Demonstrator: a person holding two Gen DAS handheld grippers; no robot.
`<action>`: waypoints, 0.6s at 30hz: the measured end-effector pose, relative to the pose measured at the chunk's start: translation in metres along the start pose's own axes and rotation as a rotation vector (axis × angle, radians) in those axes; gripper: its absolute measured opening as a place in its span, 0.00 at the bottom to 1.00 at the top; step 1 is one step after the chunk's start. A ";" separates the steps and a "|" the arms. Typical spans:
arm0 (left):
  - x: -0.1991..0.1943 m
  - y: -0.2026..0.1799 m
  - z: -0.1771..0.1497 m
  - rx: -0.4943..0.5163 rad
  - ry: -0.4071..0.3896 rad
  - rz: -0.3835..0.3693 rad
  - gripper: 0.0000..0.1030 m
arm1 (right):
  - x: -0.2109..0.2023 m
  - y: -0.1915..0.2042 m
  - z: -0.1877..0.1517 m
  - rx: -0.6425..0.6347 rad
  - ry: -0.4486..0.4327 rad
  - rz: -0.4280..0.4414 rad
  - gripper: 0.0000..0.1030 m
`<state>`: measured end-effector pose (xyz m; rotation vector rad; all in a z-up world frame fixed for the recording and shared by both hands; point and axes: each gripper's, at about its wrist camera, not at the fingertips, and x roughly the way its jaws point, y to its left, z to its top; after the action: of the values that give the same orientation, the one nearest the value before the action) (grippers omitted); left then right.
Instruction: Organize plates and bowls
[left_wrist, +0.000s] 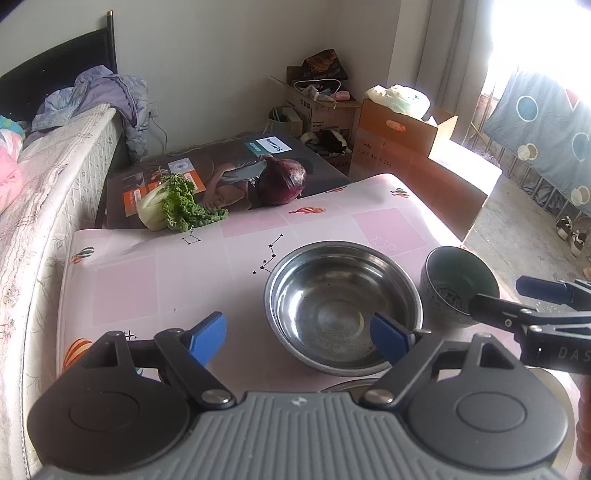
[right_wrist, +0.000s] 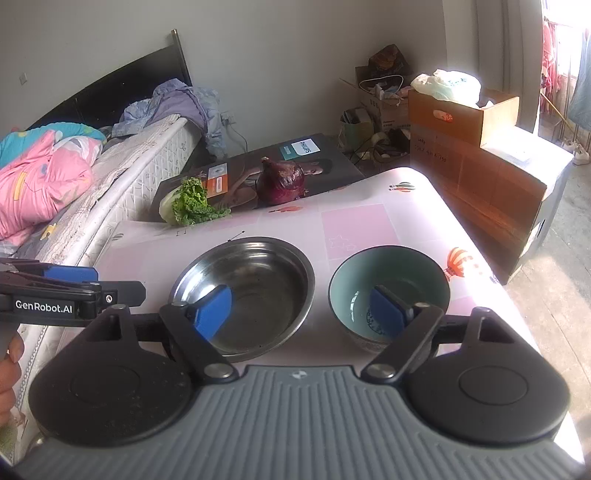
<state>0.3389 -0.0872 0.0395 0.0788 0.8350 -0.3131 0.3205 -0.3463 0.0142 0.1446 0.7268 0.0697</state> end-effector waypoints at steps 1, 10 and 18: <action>-0.006 -0.002 -0.002 0.006 -0.012 -0.005 0.85 | -0.007 0.000 -0.001 -0.019 0.002 -0.010 0.84; -0.033 -0.019 -0.008 0.000 0.007 -0.099 0.94 | -0.083 -0.003 -0.016 -0.158 0.013 -0.137 0.99; -0.045 -0.045 -0.007 0.039 -0.018 -0.172 1.00 | -0.136 -0.040 -0.025 -0.154 -0.065 -0.166 0.99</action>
<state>0.2917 -0.1182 0.0704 0.0403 0.8200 -0.4915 0.2033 -0.3989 0.0791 -0.0601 0.6638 -0.0371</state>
